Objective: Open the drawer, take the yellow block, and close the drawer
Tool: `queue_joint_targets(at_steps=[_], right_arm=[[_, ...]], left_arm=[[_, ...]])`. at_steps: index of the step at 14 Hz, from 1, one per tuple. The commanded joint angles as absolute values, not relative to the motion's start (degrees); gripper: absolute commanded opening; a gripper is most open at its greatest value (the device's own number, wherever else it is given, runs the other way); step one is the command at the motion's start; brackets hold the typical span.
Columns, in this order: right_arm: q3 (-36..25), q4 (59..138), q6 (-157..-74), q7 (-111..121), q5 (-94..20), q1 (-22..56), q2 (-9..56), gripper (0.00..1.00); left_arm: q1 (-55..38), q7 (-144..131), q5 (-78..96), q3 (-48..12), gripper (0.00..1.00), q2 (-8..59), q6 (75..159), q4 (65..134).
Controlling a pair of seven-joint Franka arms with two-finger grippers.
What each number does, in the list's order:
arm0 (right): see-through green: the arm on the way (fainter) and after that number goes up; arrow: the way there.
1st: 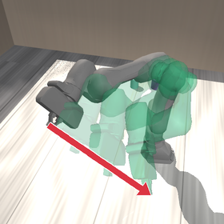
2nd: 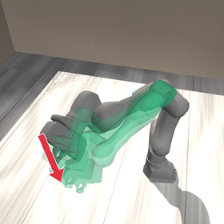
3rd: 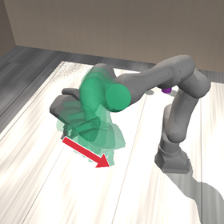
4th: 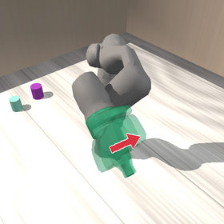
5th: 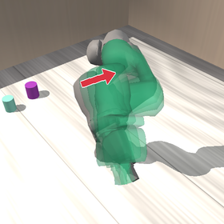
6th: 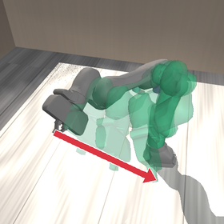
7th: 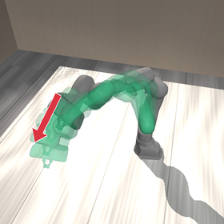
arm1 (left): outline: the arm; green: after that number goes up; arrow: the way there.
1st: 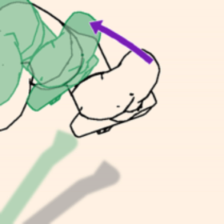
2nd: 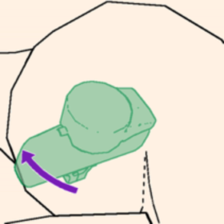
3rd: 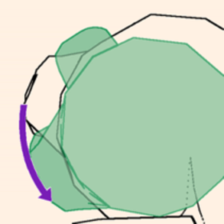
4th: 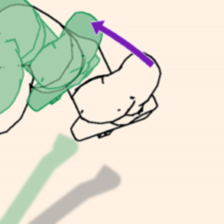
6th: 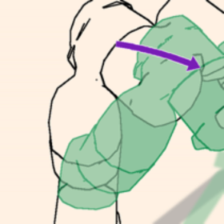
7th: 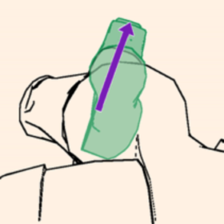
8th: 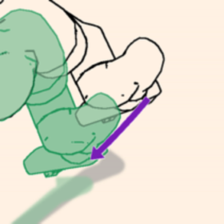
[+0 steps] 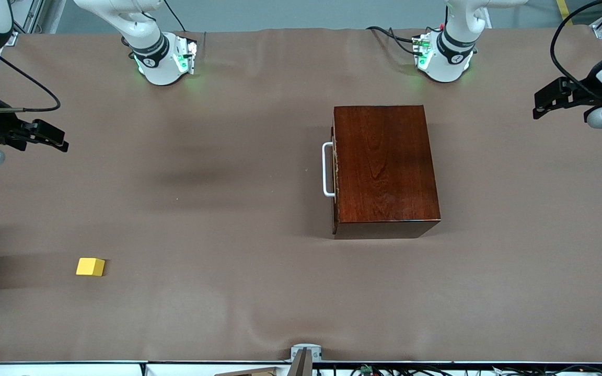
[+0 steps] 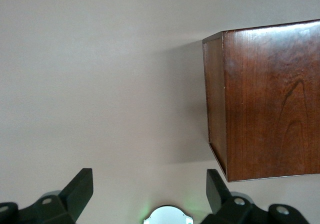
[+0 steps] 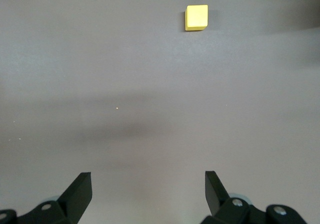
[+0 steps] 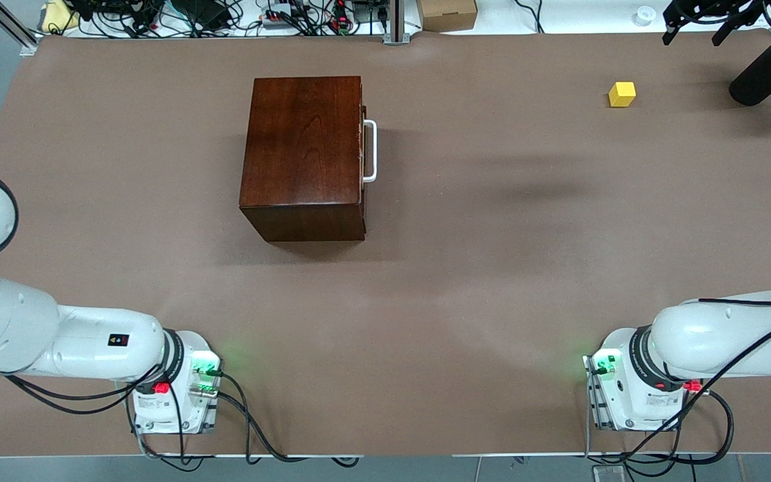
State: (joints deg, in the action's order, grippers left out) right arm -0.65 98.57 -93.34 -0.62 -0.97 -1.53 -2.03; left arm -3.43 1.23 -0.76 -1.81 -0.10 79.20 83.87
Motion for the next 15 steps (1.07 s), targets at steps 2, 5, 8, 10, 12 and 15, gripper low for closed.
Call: queue_joint_targets(at_steps=[2,5,8,10,12,15], right_arm=[[-0.7,99.0,-93.3,-1.6,0.1,-1.1,-2.5,1.0],[-0.7,99.0,-93.3,-1.6,0.1,-1.1,-2.5,1.0],[-0.7,99.0,-93.3,-1.6,0.1,-1.1,-2.5,1.0],[-0.7,99.0,-93.3,-1.6,0.2,-1.1,-2.5,1.0],[-0.7,99.0,-93.3,-1.6,0.2,-1.1,-2.5,1.0],[-0.7,99.0,-93.3,-1.6,0.1,-1.1,-2.5,1.0]], left_arm=[[-2.8,1.9,-0.4,-3.2,1.0,-1.5,77.8,83.8],[-1.9,3.0,-0.1,-2.4,1.0,-0.9,78.0,83.7],[-1.9,4.9,-0.4,-1.8,1.0,0.6,78.1,83.7],[-2.2,4.9,-0.7,-1.9,1.0,1.2,78.2,83.7],[-2.1,4.9,-0.7,-1.9,1.0,1.2,78.3,83.7],[-2.1,4.9,-0.7,-1.9,1.0,1.1,78.3,83.7]])
